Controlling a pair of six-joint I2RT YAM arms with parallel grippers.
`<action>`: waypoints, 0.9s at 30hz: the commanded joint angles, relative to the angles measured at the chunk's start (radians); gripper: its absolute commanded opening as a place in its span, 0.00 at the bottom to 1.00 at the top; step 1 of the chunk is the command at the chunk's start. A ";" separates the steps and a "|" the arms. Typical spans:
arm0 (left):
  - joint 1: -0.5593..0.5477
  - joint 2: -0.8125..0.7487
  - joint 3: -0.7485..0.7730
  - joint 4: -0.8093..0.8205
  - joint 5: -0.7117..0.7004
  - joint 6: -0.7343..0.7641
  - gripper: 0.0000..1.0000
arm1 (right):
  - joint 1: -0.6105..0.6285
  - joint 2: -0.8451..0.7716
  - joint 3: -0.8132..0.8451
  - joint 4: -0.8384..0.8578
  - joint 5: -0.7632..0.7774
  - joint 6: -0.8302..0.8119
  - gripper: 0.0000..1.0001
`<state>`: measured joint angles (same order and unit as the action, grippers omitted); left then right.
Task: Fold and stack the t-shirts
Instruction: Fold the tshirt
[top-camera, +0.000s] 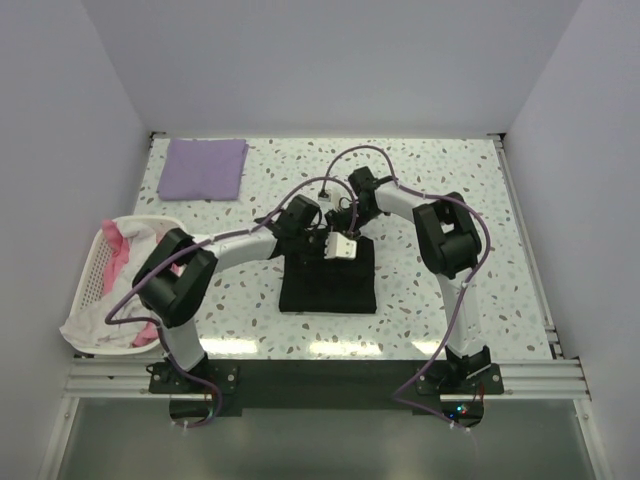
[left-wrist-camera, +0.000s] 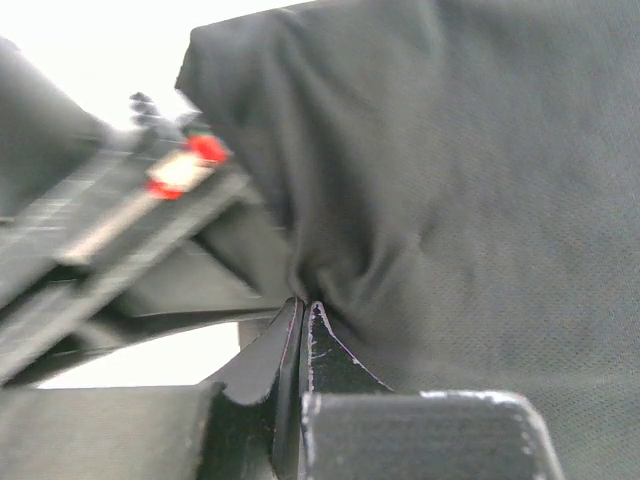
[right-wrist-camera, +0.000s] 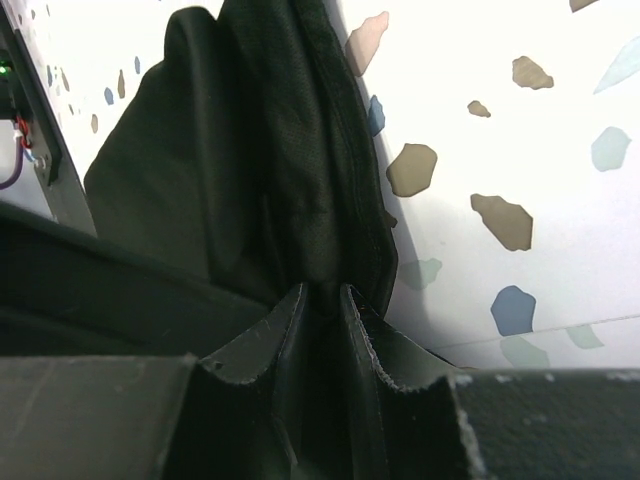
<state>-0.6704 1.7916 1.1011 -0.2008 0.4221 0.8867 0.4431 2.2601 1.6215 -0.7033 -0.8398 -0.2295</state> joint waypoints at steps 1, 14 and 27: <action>-0.021 0.002 -0.058 0.043 0.020 0.037 0.00 | 0.012 0.044 -0.037 -0.021 0.076 -0.037 0.24; -0.150 -0.152 -0.254 -0.022 0.096 -0.034 0.00 | 0.075 -0.122 -0.232 -0.051 0.057 -0.034 0.32; -0.259 -0.241 -0.339 0.043 -0.016 -0.028 0.00 | 0.045 0.071 0.213 -0.683 0.044 -0.433 0.27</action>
<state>-0.9241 1.5784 0.7784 -0.1970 0.4427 0.8642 0.4850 2.2620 1.7760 -1.1660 -0.7830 -0.5297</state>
